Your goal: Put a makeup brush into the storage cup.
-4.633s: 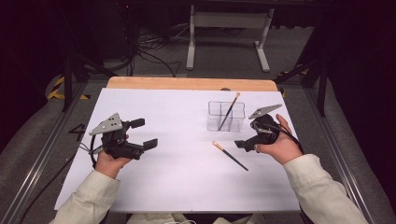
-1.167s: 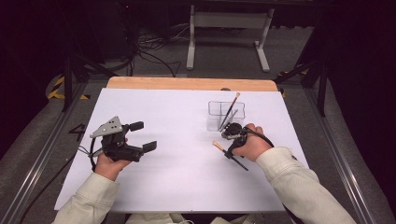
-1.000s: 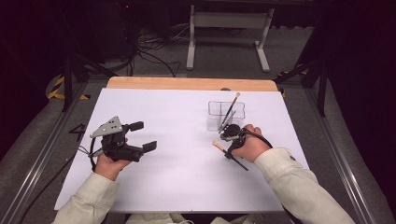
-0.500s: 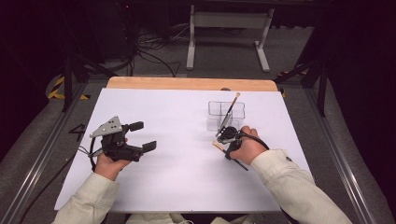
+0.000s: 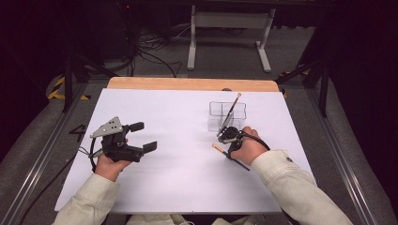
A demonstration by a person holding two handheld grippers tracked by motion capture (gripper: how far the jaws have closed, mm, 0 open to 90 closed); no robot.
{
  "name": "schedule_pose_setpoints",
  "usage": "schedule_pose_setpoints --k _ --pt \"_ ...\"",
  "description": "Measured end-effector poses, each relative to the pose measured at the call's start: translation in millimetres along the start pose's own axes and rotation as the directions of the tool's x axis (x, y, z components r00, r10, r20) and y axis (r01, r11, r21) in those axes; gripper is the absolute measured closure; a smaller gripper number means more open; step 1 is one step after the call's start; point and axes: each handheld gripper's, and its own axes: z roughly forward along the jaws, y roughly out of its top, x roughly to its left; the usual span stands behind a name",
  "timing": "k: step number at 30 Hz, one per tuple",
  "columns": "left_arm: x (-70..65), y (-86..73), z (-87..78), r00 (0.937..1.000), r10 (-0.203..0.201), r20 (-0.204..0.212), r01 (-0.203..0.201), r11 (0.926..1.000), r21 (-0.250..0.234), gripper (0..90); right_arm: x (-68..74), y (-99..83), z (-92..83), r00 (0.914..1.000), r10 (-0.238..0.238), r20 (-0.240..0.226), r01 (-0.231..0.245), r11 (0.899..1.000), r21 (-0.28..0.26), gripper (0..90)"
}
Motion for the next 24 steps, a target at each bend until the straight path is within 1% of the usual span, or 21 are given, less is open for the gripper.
schedule_pose_setpoints --k 6,10,15,16,19,24 --pt "0.0 0.0 -0.2 1.0000 0.000 0.001 0.000 1.0000 0.000 3.3 -1.2 -0.2 0.1 0.9999 0.010 -0.003 -0.010 1.000 -0.001 83.5" --pt "0.2 -0.2 -0.2 1.0000 -0.002 0.000 0.002 1.0000 -0.001 3.3 -2.4 -1.2 -0.2 0.9995 0.026 -0.015 -0.026 1.000 -0.009 83.6" --pt "0.6 -0.4 -0.4 1.0000 -0.003 0.000 0.003 1.0000 0.000 3.3 -4.2 -3.1 -3.9 0.9992 0.032 -0.025 -0.033 0.999 -0.021 83.5" --pt "0.6 -0.4 -0.3 1.0000 -0.003 0.000 0.003 1.0000 0.000 3.3 -4.1 -3.6 -6.6 0.9988 0.039 -0.028 -0.040 0.999 -0.030 83.6" --pt "0.5 -0.3 -0.1 1.0000 0.001 0.001 -0.001 1.0000 -0.001 3.3 -4.4 -4.7 -17.5 0.9988 0.038 -0.032 -0.040 0.997 -0.070 83.6" --pt "0.6 -0.6 -0.1 1.0000 -0.004 0.002 0.004 1.0000 0.000 3.3 -4.4 -6.1 -31.8 0.9987 0.036 -0.036 -0.040 0.992 -0.118 83.6"
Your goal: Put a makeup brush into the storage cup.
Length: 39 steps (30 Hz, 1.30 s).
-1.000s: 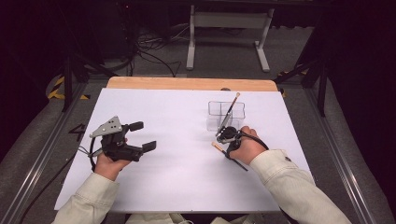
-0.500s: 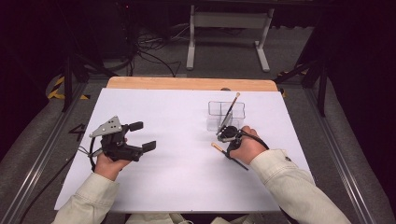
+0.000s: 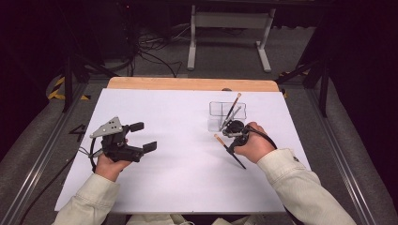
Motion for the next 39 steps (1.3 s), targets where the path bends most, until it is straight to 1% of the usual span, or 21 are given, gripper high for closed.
schedule_pose_setpoints --k 3,8,15,16,18,21,24,29,32,34,37,39 --pt "0.0 0.0 0.1 1.0000 0.000 -0.001 0.000 1.0000 0.000 3.3 0.0 -0.4 -4.6 1.0000 0.001 -0.001 -0.001 1.000 -0.012 83.7" --pt "0.1 -0.1 0.0 1.0000 -0.002 0.000 0.002 1.0000 -0.001 3.3 -1.2 -1.0 -4.7 1.0000 -0.002 -0.004 0.002 1.000 -0.023 83.7" --pt "0.4 0.1 -0.4 1.0000 0.003 -0.001 -0.003 1.0000 -0.002 3.3 -2.3 -1.7 0.0 0.9998 0.008 -0.017 -0.009 1.000 -0.026 83.8" --pt "0.1 0.0 -0.4 1.0000 -0.001 -0.001 0.001 1.0000 -0.003 3.3 -2.5 -1.8 0.9 0.9998 0.010 -0.017 -0.010 1.000 -0.024 83.8" --pt "0.2 0.1 -0.6 1.0000 -0.002 -0.001 0.002 1.0000 -0.004 3.3 -2.7 -1.9 3.3 0.9995 0.022 -0.022 -0.023 0.999 -0.028 83.9" --pt "0.2 0.1 -0.8 1.0000 -0.002 -0.001 0.002 1.0000 -0.005 3.3 -3.6 -2.2 7.9 0.9991 0.021 -0.038 -0.022 1.000 -0.019 83.9" --pt "0.4 0.1 -1.0 1.0000 -0.002 -0.002 0.002 1.0000 -0.006 3.3 -2.9 -2.1 11.2 0.9989 0.023 -0.040 -0.024 1.000 -0.019 83.9" --pt "0.2 0.1 -1.6 1.0000 -0.005 -0.004 0.005 1.0000 -0.007 3.3 -2.2 -3.4 11.3 0.9988 0.023 -0.043 -0.024 0.999 -0.038 83.9" --pt "0.0 0.3 -1.9 1.0000 -0.003 -0.006 0.002 1.0000 -0.008 3.3 -2.2 -5.7 12.5 0.9983 0.035 -0.047 -0.037 0.998 -0.057 84.0" --pt "0.0 0.4 -2.0 1.0000 -0.003 -0.006 0.003 1.0000 -0.009 3.3 -3.2 -7.8 13.3 0.9981 0.029 -0.054 -0.032 0.998 -0.062 84.0" --pt "0.0 0.1 -1.7 1.0000 -0.004 -0.006 0.004 1.0000 -0.007 3.3 -3.6 -10.6 15.5 0.9974 0.034 -0.063 -0.039 0.997 -0.073 84.0" --pt "0.1 0.0 -1.4 1.0000 -0.005 -0.004 0.005 1.0000 -0.007 3.3 -3.6 -11.9 16.1 0.9978 0.030 -0.059 -0.034 0.997 -0.076 84.1"
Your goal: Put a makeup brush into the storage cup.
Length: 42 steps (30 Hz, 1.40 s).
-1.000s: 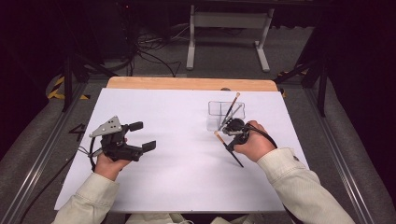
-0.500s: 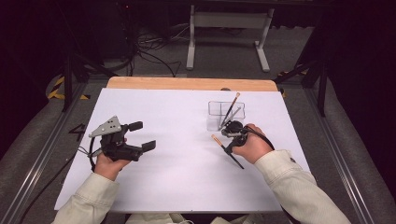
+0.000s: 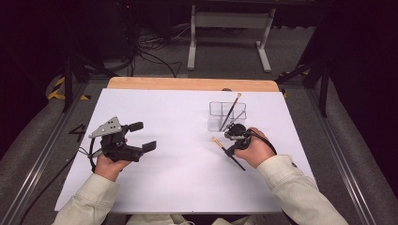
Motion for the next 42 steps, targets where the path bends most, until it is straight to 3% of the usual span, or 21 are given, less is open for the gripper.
schedule_pose_setpoints --k 18,42 --pt "0.5 0.3 -0.9 1.0000 0.001 -0.001 -0.001 1.0000 -0.003 3.2 3.1 -1.8 -5.5 0.9999 -0.011 -0.001 0.011 1.000 0.025 84.2" --pt "1.1 -0.5 -0.4 1.0000 0.000 -0.002 0.000 1.0000 -0.001 3.3 5.1 -1.9 -37.2 0.9993 -0.030 0.024 0.031 0.998 -0.054 84.1"
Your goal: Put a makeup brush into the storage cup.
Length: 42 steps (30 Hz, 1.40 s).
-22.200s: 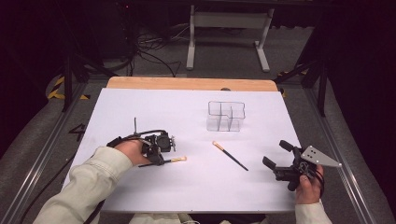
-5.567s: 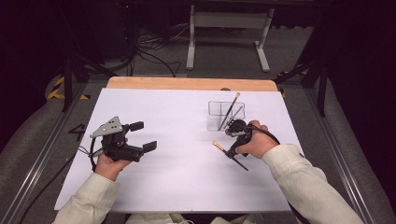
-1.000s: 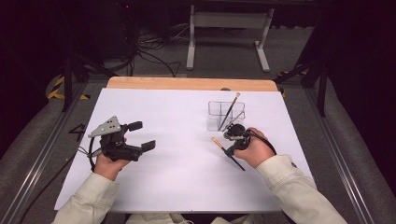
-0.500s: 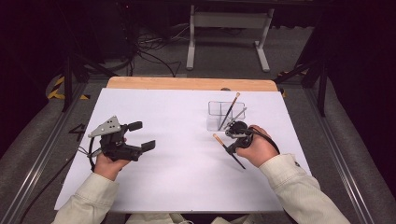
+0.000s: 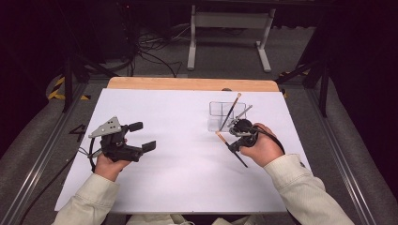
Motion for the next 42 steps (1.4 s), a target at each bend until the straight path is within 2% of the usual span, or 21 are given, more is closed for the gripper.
schedule_pose_setpoints --k 12,20,24,33,39,40,42 --pt "0.7 -0.4 -0.2 1.0000 -0.001 0.000 0.001 1.0000 0.002 3.2 2.4 2.5 -22.8 1.0000 -0.004 0.007 0.005 0.996 -0.094 84.1" --pt "0.6 -0.4 -0.4 1.0000 -0.004 -0.001 0.004 1.0000 0.001 3.3 2.1 2.6 -40.3 0.9998 -0.002 0.018 0.005 0.981 -0.195 84.1" --pt "0.7 -0.5 -0.5 1.0000 -0.004 -0.001 0.004 1.0000 0.000 3.2 1.1 2.4 -46.6 0.9999 0.001 0.013 0.002 0.975 -0.224 84.1" --pt "0.9 -0.4 -0.8 1.0000 -0.001 -0.002 0.001 1.0000 0.000 3.2 -2.0 0.8 -58.2 0.9995 0.015 0.027 -0.006 0.947 -0.320 84.1" --pt "1.0 -0.4 -1.0 1.0000 -0.001 -0.005 0.001 1.0000 -0.001 3.2 -4.1 -0.4 -64.4 0.9993 0.022 0.031 -0.009 0.922 -0.388 84.1" --pt "1.0 -0.4 -1.0 1.0000 -0.001 -0.005 0.001 1.0000 -0.001 3.2 -4.1 -0.4 -64.4 0.9993 0.022 0.031 -0.009 0.922 -0.388 84.1" --pt "0.8 -0.5 -1.0 1.0000 -0.004 -0.005 0.004 1.0000 -0.002 3.2 -5.7 -0.9 -66.8 0.9991 0.026 0.032 -0.009 0.905 -0.425 84.1"
